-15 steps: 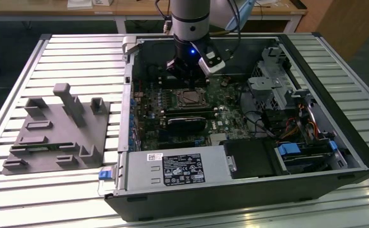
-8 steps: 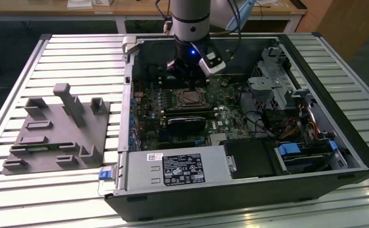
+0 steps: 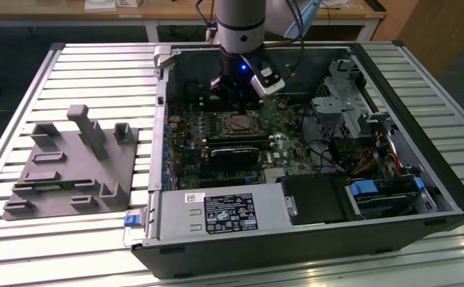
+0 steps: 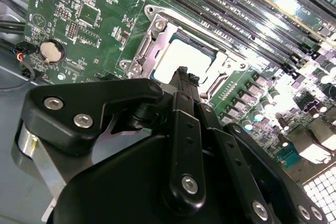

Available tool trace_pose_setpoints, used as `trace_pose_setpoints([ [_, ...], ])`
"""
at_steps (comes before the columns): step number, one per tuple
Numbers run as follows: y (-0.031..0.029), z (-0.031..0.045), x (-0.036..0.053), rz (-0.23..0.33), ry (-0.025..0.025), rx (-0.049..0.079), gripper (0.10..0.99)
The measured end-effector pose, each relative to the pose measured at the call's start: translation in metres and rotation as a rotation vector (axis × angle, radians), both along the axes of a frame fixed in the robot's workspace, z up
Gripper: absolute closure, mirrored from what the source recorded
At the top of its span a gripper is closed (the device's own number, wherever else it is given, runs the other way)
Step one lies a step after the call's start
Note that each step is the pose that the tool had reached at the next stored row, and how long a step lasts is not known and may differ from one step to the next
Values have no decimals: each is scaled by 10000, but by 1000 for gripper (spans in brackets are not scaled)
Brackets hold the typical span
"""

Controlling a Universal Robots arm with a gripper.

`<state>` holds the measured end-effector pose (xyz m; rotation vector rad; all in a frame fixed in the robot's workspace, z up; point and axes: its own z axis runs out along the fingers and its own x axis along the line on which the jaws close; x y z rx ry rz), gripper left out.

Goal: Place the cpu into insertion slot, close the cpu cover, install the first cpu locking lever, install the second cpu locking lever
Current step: 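Install the second cpu locking lever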

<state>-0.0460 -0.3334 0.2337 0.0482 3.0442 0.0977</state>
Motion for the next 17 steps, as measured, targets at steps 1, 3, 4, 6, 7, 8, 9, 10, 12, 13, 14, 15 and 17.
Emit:
trace_pose_setpoints([
  [1, -8, 0, 0, -1, 0, 0, 980],
  [3, -26, 0, 0, -2, 0, 0, 980],
  [4, -36, 0, 0, -3, 0, 0, 980],
  [6, -54, 0, 1, -5, 0, 0, 980],
  [7, -64, 0, 1, -6, 1, -1, 980],
  [8, -74, 0, 1, -7, 0, 0, 980],
  [9, -82, 0, 1, -8, 0, 0, 980],
  [10, -90, 0, 1, -8, 0, 0, 980],
  [12, -115, 0, 1, -13, 0, -1, 980],
  [13, -121, 0, 1, -13, 0, 0, 980],
  [14, -124, 1, 0, -14, 0, 0, 980],
  [15, -125, 4, 0, -15, 2, -2, 980],
  [17, -126, 23, 1, -14, 0, -1, 980],
])
